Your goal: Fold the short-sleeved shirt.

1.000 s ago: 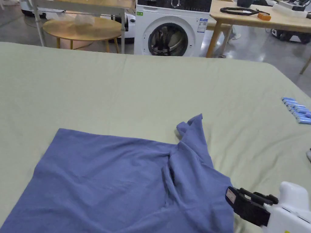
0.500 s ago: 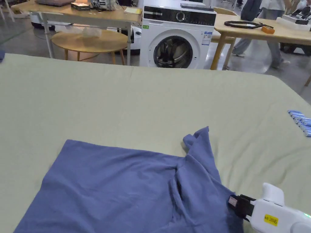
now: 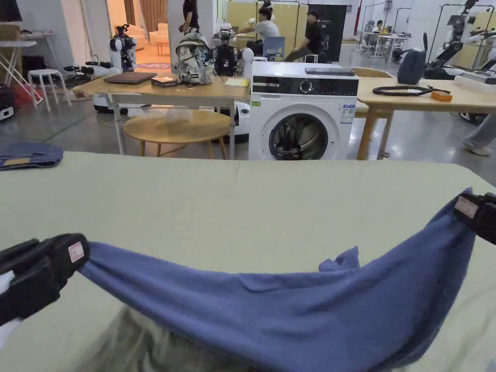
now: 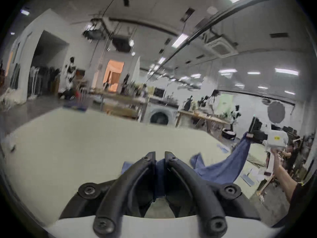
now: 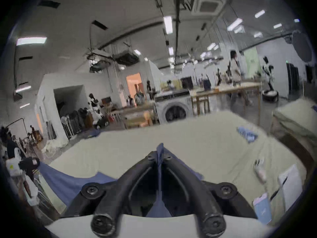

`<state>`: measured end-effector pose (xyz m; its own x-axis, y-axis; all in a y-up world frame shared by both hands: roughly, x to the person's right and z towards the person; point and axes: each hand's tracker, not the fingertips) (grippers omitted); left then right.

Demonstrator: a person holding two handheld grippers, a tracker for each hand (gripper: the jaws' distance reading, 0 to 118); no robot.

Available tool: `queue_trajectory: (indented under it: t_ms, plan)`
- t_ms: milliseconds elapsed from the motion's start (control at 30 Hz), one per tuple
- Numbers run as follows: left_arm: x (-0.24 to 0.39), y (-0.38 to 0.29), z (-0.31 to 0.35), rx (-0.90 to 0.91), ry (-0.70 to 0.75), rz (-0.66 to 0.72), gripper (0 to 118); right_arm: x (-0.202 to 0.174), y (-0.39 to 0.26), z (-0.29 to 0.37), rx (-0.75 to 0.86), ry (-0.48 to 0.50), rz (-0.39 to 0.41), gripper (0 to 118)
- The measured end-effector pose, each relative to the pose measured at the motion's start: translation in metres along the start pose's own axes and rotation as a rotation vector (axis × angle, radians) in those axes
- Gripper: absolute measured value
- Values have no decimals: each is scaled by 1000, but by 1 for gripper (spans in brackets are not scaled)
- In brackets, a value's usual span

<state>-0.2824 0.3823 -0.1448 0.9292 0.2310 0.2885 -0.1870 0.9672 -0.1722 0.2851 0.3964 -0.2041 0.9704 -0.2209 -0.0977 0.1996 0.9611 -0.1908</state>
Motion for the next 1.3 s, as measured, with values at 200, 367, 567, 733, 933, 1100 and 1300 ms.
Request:
queue_trajectory:
  t_ms: [200, 367, 567, 733, 933, 1100, 1300]
  plan:
    - [1, 94, -61, 78, -21, -152, 4, -4, 84, -24, 130, -44, 40, 2]
    - [-14, 160, -125, 74, 20, -186, 4, -6, 154, -73, 123, -96, 89, 2]
    - [-49, 218, -189, 53, 58, -108, 4, -7, 224, -139, 148, -142, 44, 2]
    - [-52, 245, -216, 78, 56, -77, 4, -53, 250, -140, 201, -147, 64, 2]
    - [-67, 278, -258, 69, 123, -97, 4, -45, 313, -208, 209, -165, 61, 2]
    - [-73, 281, -289, 65, 138, -85, 4, -45, 326, -245, 193, -179, 79, 2]
    - [-62, 246, -300, 31, 134, -75, 4, -42, 304, -273, 171, -171, 58, 2]
